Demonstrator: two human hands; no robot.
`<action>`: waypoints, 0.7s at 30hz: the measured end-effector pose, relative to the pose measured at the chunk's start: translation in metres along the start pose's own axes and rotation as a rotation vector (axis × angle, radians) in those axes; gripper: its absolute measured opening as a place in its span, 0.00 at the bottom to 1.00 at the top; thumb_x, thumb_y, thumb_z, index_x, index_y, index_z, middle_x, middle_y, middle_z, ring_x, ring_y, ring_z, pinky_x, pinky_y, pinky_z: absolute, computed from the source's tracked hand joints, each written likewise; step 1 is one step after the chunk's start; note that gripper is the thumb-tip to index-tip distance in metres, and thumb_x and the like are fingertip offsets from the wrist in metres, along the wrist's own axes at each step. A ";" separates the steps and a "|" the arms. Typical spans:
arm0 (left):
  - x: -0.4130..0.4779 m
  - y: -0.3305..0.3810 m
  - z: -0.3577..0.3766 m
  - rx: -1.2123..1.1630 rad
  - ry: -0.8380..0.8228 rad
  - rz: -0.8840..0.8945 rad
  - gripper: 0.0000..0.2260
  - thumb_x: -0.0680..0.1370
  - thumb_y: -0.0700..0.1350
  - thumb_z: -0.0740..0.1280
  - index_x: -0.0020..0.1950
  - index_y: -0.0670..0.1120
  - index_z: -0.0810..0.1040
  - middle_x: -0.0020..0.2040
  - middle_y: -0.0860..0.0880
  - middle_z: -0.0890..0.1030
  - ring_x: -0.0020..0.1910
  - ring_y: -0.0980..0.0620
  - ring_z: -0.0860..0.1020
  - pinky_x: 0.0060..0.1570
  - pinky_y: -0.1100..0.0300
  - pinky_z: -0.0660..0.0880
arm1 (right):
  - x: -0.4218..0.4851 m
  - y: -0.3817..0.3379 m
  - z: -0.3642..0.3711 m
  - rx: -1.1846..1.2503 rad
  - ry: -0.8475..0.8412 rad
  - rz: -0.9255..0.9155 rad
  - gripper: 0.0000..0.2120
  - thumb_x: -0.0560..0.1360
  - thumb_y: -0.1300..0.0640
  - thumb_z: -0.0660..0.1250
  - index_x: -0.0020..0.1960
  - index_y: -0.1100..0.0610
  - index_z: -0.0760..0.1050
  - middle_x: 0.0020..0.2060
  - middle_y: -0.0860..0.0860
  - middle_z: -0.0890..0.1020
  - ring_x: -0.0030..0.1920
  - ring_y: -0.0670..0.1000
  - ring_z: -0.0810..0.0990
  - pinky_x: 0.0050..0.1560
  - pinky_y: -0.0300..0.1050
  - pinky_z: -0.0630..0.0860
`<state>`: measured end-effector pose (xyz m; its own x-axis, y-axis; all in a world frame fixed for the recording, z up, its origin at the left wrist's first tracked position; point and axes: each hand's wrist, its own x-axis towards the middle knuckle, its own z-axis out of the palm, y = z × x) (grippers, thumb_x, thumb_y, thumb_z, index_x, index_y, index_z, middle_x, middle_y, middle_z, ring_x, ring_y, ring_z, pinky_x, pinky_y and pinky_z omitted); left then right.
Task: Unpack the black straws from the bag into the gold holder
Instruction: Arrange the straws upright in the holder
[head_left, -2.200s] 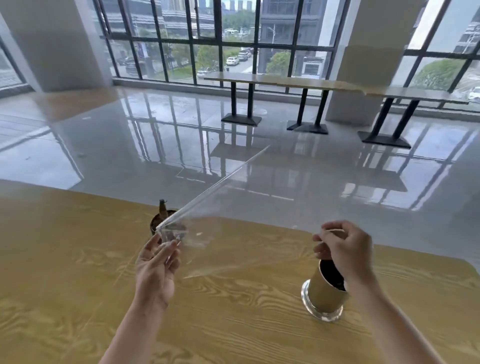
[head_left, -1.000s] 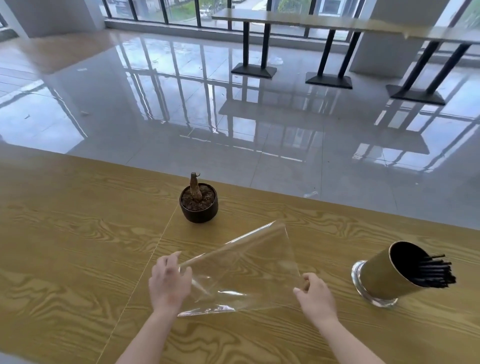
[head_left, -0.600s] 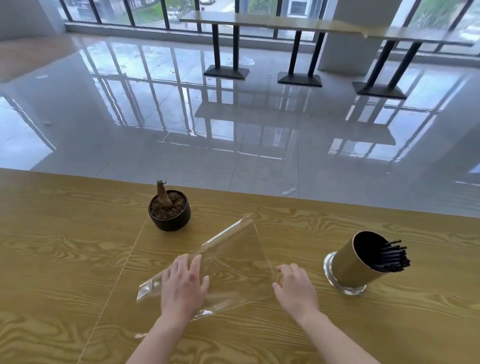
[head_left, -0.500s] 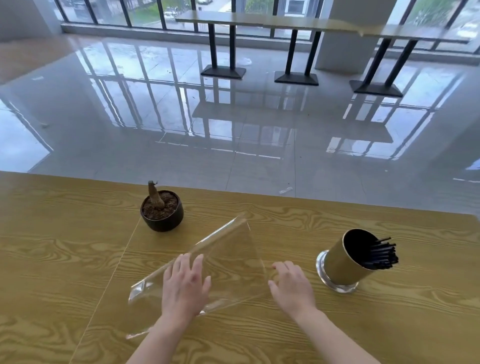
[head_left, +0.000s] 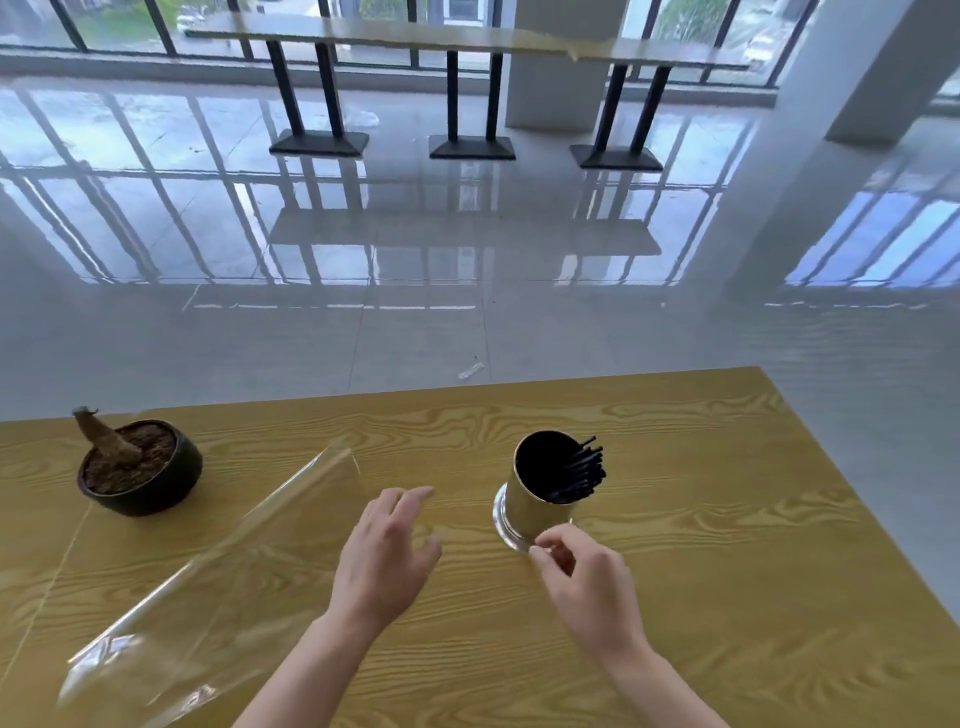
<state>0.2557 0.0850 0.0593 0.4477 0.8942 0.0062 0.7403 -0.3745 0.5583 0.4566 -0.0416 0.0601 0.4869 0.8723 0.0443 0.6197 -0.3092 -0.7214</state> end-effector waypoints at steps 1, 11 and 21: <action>0.005 0.012 0.002 -0.033 -0.006 0.040 0.25 0.75 0.51 0.72 0.71 0.51 0.74 0.60 0.55 0.76 0.62 0.52 0.74 0.56 0.60 0.72 | 0.000 0.006 -0.009 0.015 0.033 0.013 0.06 0.74 0.57 0.75 0.41 0.49 0.80 0.29 0.39 0.79 0.36 0.41 0.80 0.33 0.30 0.71; 0.036 0.107 0.034 0.041 -0.041 0.299 0.40 0.67 0.63 0.76 0.75 0.53 0.68 0.55 0.54 0.75 0.56 0.53 0.73 0.55 0.60 0.72 | 0.066 0.045 -0.075 0.304 -0.188 0.288 0.44 0.66 0.53 0.81 0.76 0.47 0.63 0.46 0.55 0.80 0.44 0.54 0.81 0.43 0.47 0.80; 0.058 0.133 0.044 0.106 -0.064 0.126 0.17 0.73 0.59 0.68 0.57 0.52 0.79 0.48 0.53 0.82 0.48 0.49 0.80 0.44 0.54 0.76 | 0.131 0.041 -0.083 0.205 -0.545 0.068 0.44 0.61 0.53 0.82 0.74 0.48 0.68 0.33 0.43 0.82 0.34 0.40 0.80 0.34 0.31 0.73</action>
<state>0.4019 0.0763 0.0975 0.5689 0.8222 0.0159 0.7234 -0.5095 0.4660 0.5964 0.0290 0.0937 0.1012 0.9389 -0.3290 0.4402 -0.3388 -0.8315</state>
